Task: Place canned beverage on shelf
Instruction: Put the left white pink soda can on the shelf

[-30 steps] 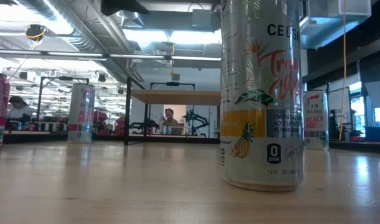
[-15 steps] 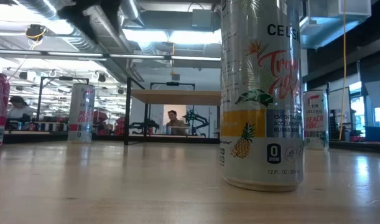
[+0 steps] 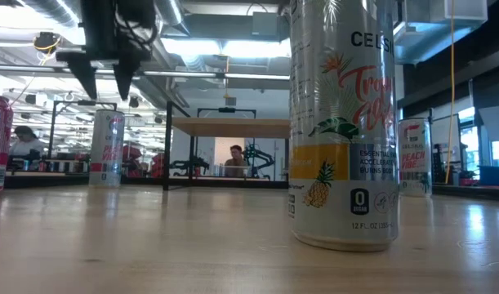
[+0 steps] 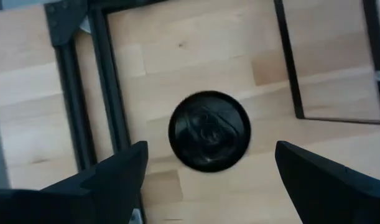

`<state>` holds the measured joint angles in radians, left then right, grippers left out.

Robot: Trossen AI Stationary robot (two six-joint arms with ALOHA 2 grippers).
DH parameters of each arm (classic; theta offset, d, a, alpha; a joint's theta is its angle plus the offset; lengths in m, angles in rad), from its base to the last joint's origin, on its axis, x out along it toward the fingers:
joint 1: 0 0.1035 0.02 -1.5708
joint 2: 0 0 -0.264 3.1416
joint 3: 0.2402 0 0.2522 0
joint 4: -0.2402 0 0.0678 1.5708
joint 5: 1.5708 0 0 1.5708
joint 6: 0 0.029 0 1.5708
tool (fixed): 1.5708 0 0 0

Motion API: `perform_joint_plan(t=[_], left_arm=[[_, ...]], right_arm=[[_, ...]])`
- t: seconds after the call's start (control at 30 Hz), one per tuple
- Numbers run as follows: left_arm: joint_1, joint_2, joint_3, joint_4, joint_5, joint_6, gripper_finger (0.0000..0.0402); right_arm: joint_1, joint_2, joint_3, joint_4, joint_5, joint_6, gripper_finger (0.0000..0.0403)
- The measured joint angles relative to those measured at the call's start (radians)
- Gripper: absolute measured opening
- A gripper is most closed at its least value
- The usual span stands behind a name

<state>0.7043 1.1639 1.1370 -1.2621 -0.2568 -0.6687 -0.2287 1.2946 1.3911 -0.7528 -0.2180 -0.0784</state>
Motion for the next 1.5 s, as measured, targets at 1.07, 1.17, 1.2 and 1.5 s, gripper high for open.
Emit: perform_joint_plan(t=[1.07, 1.17, 1.2, 1.5], left_arm=[[0.056, -0.017, -0.229, 0.217, 0.121, 0.235, 0.0221], [0.034, -0.023, -0.18, 0.129, 0.177, 0.235, 0.0221], [0.021, -0.025, -0.154, 0.096, 0.193, 0.236, 0.0221], [-0.164, -0.025, 0.149, -0.141, 0.278, 0.294, 0.0221]], right_arm=[[-0.001, 0.001, 0.0, -0.015, 0.009, 0.069, 0.0385], [-0.001, 0.001, 0.0, -0.014, 0.01, 0.068, 0.0385], [0.0, 0.001, 0.0, -0.015, 0.018, 0.068, 0.0385], [-0.001, 0.001, 0.0, -0.028, 0.058, 0.06, 0.0345]])
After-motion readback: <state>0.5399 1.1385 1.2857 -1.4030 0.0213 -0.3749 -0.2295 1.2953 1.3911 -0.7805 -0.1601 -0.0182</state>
